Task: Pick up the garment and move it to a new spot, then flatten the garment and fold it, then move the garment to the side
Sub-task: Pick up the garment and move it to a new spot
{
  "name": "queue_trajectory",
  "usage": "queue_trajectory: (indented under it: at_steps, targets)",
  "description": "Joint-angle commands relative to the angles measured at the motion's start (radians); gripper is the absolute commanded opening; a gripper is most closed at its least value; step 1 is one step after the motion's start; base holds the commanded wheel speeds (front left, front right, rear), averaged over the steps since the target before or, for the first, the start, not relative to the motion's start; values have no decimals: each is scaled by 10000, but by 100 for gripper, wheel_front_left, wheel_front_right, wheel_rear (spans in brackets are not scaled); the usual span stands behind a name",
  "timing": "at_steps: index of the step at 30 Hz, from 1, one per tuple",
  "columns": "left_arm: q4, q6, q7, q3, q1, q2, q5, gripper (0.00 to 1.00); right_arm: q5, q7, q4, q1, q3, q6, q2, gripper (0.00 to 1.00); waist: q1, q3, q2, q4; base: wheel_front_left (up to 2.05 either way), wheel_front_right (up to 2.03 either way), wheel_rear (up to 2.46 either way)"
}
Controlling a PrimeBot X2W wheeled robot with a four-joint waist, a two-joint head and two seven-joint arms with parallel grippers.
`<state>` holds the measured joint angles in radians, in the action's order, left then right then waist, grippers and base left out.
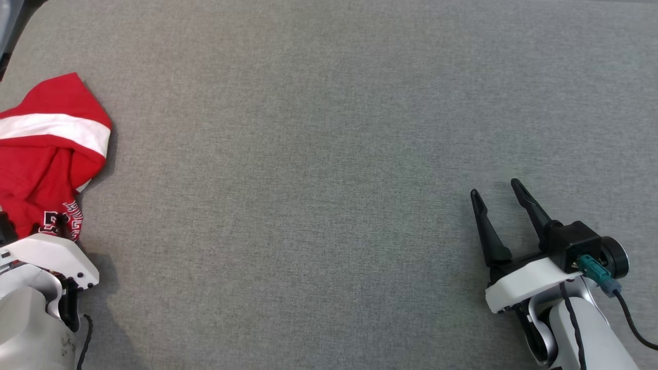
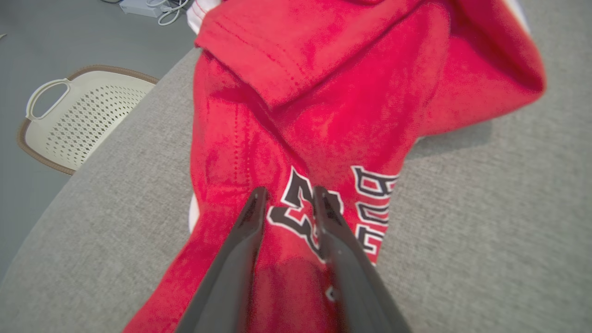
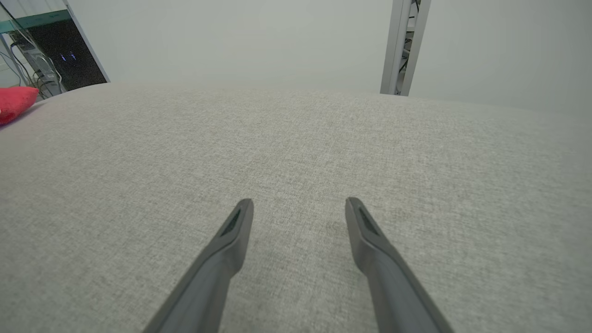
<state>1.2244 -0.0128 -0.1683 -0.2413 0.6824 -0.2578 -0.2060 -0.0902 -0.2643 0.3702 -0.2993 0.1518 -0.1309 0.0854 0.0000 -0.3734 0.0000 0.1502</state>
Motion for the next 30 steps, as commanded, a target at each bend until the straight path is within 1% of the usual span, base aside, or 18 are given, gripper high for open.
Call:
queue_trajectory:
  at_steps: [1,3,7,9,12,17,20,22,24,28,30]
  targets:
    - [163,-60,69,63,-17,52,17,0,-75,4,-27,-123,-49,3,-12,100,0,81,0,-120,0,0,0]
    - [161,-218,-145,143,117,-141,65,0,-120,4,25,-95,-71,3,-66,100,0,254,0,-197,0,0,0]
    - [-330,-513,-681,626,660,-462,467,0,-257,4,135,127,-146,3,-174,100,0,751,0,-321,0,0,0]
    - [-663,-656,-814,954,825,-521,727,0,-312,4,189,243,-197,3,-228,100,0,1023,0,-378,0,0,0]
    - [-1357,-735,-928,1476,1252,-478,1135,0,-408,4,210,357,-261,3,-289,100,0,1371,0,-514,0,0,0]
    - [-2679,-886,-976,2291,1634,226,1562,0,-644,4,241,582,-350,3,-312,100,0,1747,0,-827,0,0,0]
    - [-3384,-1004,-972,2810,1525,809,1653,0,-889,4,266,624,-355,3,-314,100,0,1857,0,-1071,0,0,0]
    - [-3726,-1074,-973,3241,1379,1318,1697,0,-1025,4,279,638,-383,3,-316,100,0,1907,0,-1247,0,0,0]
    - [-4027,-1096,-973,3698,1209,1644,1674,0,-1121,4,292,660,-393,3,-317,100,0,1951,0,-1440,0,0,0]
    - [-4467,-1172,-976,4747,853,2011,1160,0,-1235,4,311,640,-399,3,-318,100,0,1976,0,-1832,0,0,0]
    - [-4810,-1183,-976,5667,501,2056,461,0,-1303,4,323,658,-372,3,-319,100,0,1984,0,-2021,0,0,0]
